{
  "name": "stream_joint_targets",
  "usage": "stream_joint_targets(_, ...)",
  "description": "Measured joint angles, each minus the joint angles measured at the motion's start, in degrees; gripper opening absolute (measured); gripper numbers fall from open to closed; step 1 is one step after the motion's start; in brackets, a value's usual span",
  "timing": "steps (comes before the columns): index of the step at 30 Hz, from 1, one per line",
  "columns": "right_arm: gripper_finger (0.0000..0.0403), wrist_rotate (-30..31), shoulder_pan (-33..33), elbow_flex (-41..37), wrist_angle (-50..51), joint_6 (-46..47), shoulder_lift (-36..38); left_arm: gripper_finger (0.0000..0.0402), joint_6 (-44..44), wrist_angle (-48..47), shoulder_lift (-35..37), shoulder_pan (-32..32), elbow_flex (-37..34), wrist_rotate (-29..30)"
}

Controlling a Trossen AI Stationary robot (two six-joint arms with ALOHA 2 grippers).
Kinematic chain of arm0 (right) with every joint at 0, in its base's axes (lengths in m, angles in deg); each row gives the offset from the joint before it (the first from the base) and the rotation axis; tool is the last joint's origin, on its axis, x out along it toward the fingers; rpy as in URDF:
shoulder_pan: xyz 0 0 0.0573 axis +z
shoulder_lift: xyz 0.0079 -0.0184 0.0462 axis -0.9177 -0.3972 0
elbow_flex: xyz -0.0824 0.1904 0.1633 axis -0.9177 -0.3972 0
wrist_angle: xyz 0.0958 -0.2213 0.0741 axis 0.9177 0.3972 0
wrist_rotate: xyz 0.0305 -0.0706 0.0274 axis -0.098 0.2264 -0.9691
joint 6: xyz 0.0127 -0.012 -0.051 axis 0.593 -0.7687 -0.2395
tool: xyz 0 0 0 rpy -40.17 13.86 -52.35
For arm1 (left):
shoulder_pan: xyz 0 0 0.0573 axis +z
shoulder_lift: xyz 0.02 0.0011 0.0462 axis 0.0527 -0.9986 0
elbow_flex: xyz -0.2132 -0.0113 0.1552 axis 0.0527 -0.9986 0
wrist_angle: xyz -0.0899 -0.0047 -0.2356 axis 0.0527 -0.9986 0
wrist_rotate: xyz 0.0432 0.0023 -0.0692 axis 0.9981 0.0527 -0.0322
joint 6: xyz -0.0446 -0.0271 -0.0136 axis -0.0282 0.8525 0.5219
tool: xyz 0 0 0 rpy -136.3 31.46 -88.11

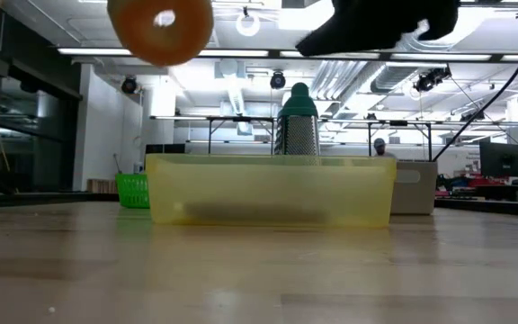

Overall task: Pick & Place Food Item
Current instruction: Put the bottom white donut into the gray bin

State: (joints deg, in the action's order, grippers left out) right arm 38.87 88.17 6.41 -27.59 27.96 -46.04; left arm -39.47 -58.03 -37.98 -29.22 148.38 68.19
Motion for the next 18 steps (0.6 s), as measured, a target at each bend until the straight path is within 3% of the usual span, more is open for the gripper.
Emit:
stream_joint_targets(4,0.0119,-2.28,-1.01,0.0,-5.15,-5.45,-0.65,0.008,-0.41,2.68,0.0,0.0,0.0,-2.11)
stream_joint_targets(12,0.0119,-11.73,-2.98,0.02,-10.72,-5.75,-0.61,0.008,-3.82,7.35,-0.1,0.69,0.0,-2.7)
stream_joint_targets(18,0.0119,-16.1,-4.04,0.02,-13.01,-5.72,-0.61,0.008,-4.2,9.62,-0.5,3.3,0.0,-6.31)
